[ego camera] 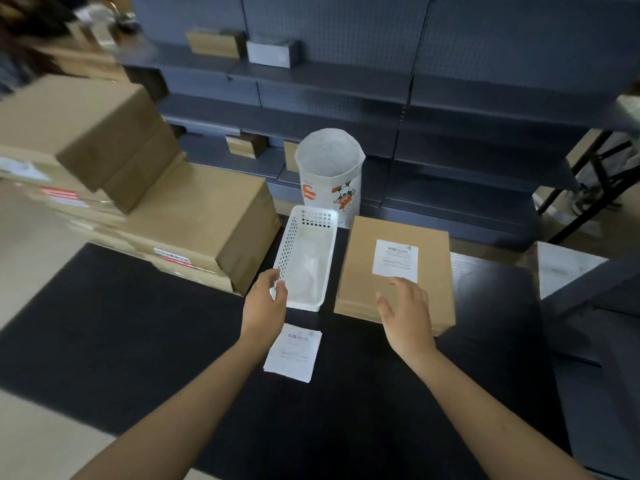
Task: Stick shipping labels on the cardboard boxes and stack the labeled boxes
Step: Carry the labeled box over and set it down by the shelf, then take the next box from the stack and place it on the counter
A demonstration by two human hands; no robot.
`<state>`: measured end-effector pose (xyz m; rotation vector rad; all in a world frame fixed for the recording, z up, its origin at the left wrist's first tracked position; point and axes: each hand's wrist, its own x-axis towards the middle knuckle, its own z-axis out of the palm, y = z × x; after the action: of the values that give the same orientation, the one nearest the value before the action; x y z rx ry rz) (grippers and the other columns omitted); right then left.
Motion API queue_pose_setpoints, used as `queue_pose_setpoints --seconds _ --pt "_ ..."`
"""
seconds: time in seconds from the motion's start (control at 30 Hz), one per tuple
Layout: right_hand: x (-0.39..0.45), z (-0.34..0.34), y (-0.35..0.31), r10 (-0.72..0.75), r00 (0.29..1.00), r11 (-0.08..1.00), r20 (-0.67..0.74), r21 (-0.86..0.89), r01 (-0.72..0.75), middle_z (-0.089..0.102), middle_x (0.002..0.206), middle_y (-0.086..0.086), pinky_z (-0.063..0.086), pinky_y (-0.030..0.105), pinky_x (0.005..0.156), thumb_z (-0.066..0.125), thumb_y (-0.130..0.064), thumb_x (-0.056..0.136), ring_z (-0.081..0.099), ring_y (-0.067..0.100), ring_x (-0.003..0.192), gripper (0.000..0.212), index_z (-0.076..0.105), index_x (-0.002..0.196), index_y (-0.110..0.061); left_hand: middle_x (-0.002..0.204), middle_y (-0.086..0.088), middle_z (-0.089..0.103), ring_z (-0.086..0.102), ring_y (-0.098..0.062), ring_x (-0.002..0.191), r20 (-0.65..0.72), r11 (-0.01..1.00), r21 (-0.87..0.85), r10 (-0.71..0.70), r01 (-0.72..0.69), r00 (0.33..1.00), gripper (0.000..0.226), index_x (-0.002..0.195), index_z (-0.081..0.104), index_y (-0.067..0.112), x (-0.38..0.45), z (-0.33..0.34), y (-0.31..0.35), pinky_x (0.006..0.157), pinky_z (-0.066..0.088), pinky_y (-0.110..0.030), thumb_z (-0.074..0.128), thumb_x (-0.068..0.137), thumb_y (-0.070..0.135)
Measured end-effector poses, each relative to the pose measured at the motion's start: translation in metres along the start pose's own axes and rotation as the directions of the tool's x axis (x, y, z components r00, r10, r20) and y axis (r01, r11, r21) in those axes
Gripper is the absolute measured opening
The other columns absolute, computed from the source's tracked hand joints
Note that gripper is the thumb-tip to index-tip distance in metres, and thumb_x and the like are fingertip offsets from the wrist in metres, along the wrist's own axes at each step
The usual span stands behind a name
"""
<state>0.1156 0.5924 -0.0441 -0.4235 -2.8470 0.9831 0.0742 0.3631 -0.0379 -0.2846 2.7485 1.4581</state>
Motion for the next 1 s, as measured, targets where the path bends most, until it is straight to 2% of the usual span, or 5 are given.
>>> queue_pose_setpoints --seconds 0.27,0.43,0.57,0.83,1.0 --pt "-0.024 0.058 -0.077 -0.056 0.997 0.998 0.046 -0.017 0.057 0.053 0.133 0.002 0.029 0.025 0.104 0.051 -0.028 0.098 0.039 0.019 0.127 0.035 0.051 0.131 -0.015 0.120 -0.002 0.062 0.057 -0.015 0.108 -0.030 0.999 -0.003 0.036 -0.036 0.999 0.030 0.126 0.053 0.013 0.018 -0.086 -0.062 0.089 0.044 -0.027 0.048 0.098 0.021" --pt "-0.046 0.111 -0.131 0.077 0.996 0.996 0.034 0.033 -0.078 0.052 0.135 0.002 0.035 0.027 0.101 0.051 -0.033 0.097 0.046 0.018 0.124 0.038 0.050 0.132 -0.019 0.121 0.001 0.060 0.056 -0.011 0.109 0.064 0.997 0.027 0.075 -0.077 0.995 0.033 0.130 0.051 0.014 0.041 -0.151 -0.100 0.092 0.045 -0.026 0.048 0.099 0.022" --pt "-0.061 0.140 -0.173 0.090 0.996 0.993 0.011 0.078 -0.091 0.055 0.131 0.002 0.038 0.031 0.104 0.053 -0.032 0.097 0.048 0.018 0.122 0.036 0.053 0.129 -0.016 0.118 -0.001 0.061 0.056 -0.011 0.107 0.079 0.994 0.046 0.096 -0.100 0.992 0.030 0.127 0.053 0.012 0.056 -0.198 -0.124 0.089 0.044 -0.023 0.048 0.098 0.021" --pt "-0.064 0.169 -0.216 0.090 0.995 0.994 0.041 0.065 -0.092 0.058 0.129 0.001 0.042 0.035 0.105 0.053 -0.033 0.096 0.052 0.018 0.121 0.037 0.054 0.129 -0.017 0.115 -0.004 0.061 0.058 -0.018 0.107 0.022 1.000 -0.005 0.021 -0.021 1.000 0.031 0.127 0.053 0.012 0.077 -0.248 -0.146 0.093 0.048 -0.033 0.047 0.099 0.023" --pt "-0.055 0.188 -0.240 0.094 0.995 0.991 0.041 0.091 -0.098 0.058 0.130 0.005 0.041 0.037 0.106 0.053 -0.031 0.096 0.050 0.020 0.123 0.037 0.054 0.130 -0.014 0.119 -0.007 0.061 0.057 -0.020 0.109 -0.029 0.999 -0.002 -0.050 0.050 0.998 0.033 0.128 0.052 0.010 0.098 -0.276 -0.163 0.089 0.045 -0.029 0.047 0.099 0.024"
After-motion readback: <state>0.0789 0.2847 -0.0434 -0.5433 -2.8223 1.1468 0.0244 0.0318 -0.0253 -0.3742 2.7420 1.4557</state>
